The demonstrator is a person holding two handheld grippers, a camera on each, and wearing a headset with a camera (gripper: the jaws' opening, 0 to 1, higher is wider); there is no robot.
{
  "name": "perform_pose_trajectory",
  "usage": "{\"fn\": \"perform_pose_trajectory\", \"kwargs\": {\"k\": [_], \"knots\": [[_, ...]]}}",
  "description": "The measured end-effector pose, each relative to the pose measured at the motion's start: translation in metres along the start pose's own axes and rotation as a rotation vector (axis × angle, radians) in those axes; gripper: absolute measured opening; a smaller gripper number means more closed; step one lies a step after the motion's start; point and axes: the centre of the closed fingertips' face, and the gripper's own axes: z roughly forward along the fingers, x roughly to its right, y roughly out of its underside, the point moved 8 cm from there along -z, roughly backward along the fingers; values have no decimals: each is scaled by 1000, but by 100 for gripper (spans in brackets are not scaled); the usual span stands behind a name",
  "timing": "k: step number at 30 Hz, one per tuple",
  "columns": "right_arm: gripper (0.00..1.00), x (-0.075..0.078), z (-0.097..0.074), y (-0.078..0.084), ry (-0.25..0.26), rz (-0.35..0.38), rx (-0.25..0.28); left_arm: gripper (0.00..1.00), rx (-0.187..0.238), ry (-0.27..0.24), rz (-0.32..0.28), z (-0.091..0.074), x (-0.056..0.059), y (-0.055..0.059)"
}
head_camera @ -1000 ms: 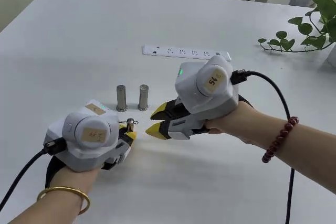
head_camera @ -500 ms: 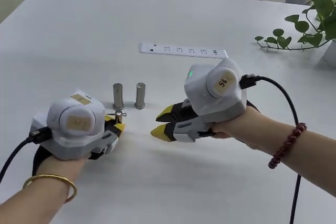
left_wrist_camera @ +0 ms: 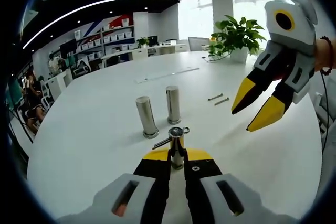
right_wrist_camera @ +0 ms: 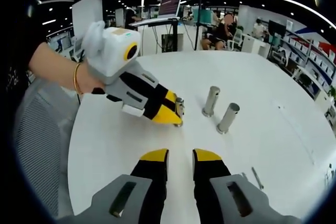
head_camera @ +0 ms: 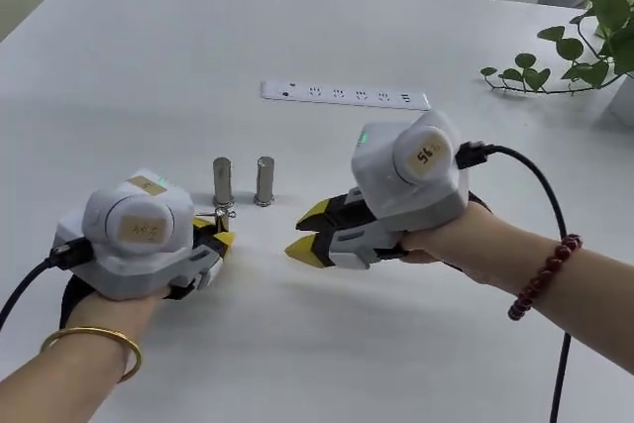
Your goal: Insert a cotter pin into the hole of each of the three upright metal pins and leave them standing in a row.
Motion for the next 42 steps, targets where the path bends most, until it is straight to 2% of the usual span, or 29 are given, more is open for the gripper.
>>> {"fn": "perform_pose_trajectory", "kwargs": {"k": [9, 20, 25, 28, 31, 34, 36, 39, 42], "knots": [[13, 1, -3, 1, 4, 5, -3, 7, -7, 1, -24, 0, 0, 1], [13, 2, -5, 2, 13, 27, 8, 16, -29, -7, -25, -1, 0, 4], [15, 7, -6, 0, 31, 81, 47, 23, -23, -9, -36, -5, -1, 3], [18, 12, -6, -3, 47, 113, 84, 28, 3, -9, -76, -10, -2, 1], [23, 17, -6, -6, 92, 129, 121, 33, 15, -8, -77, -15, -2, 0], [24, 23, -4, -8, 125, 180, 159, 37, 23, -5, -79, -19, -3, -1], [26, 27, -3, -10, 146, 178, 165, 39, 37, -4, -80, -23, -3, -3], [27, 38, 3, -11, 185, 205, 194, 41, 49, 1, -78, -26, -4, -5], [28, 42, 7, -13, 201, 251, 226, 42, 63, 2, -80, -31, -5, -8]]}}
